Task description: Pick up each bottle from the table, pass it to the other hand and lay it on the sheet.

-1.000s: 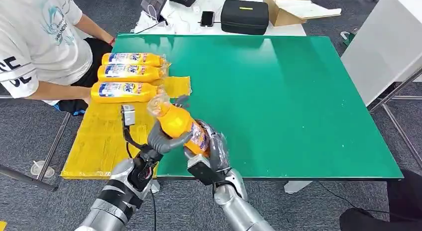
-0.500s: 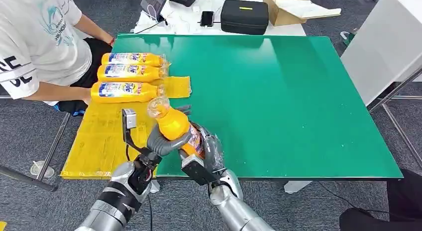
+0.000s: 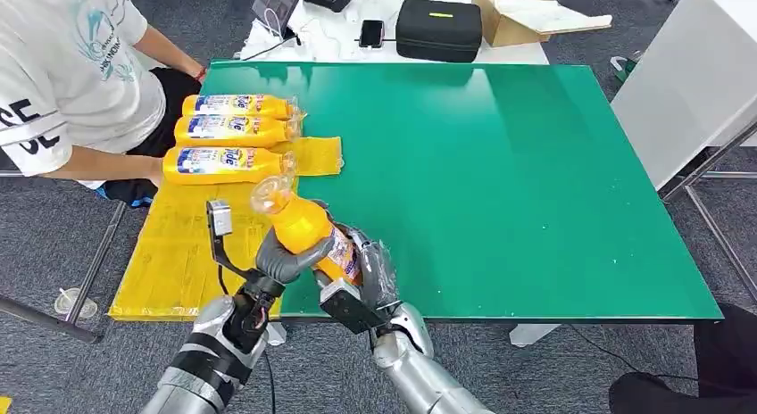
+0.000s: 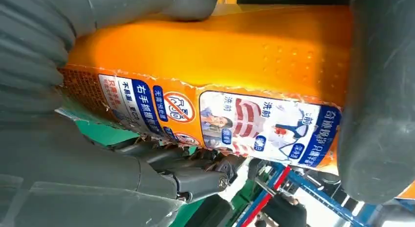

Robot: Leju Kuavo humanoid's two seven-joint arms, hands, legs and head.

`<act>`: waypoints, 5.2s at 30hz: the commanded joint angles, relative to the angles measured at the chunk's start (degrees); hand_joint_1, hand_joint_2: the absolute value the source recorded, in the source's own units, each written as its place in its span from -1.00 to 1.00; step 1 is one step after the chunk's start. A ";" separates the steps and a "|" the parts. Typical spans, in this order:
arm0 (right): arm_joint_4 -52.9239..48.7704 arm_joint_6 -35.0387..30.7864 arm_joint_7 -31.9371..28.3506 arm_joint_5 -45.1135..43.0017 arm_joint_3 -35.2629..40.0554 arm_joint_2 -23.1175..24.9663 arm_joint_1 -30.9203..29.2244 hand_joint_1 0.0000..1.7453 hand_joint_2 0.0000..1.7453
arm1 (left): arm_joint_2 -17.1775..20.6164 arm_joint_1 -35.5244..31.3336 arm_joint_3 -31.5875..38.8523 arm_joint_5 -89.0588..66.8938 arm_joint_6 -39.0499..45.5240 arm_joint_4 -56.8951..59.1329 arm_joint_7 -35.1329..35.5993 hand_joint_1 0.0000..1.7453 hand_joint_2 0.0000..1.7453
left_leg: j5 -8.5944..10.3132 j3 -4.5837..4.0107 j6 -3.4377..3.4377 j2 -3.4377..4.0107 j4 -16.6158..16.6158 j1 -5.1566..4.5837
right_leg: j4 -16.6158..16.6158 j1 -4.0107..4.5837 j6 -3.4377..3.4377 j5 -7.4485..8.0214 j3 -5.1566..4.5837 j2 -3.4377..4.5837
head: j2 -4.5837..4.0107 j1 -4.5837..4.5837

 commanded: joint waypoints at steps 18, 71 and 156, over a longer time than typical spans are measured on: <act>-20.92 9.10 4.16 -8.04 -2.73 -3.85 3.75 -1.00 -1.00 | 2.16 -5.60 10.38 -15.53 25.06 -3.92 -9.49 1.00 1.00 | -0.08 0.15 0.03 0.09 0.05 0.04 | 0.02 0.07 -0.10 -0.06 0.17 -0.03 | 0.00 -0.02; -28.35 12.78 1.32 -15.53 4.99 -4.93 4.43 -1.00 -1.00 | 14.91 -15.78 -6.43 -84.71 36.09 29.74 -5.79 -1.00 1.00 | -0.15 0.49 0.01 0.43 -0.08 0.12 | -0.08 0.16 -0.19 -0.08 0.45 0.25 | 0.00 0.02; -51.00 -9.55 -1.58 -7.87 -12.07 -1.87 33.85 -1.00 1.00 | -3.87 31.67 5.77 -22.10 41.35 -35.49 -13.55 -1.00 1.00 | -0.57 0.64 0.10 0.25 -0.09 -0.03 | -0.15 -0.01 -0.09 -0.40 0.61 0.03 | 0.00 0.00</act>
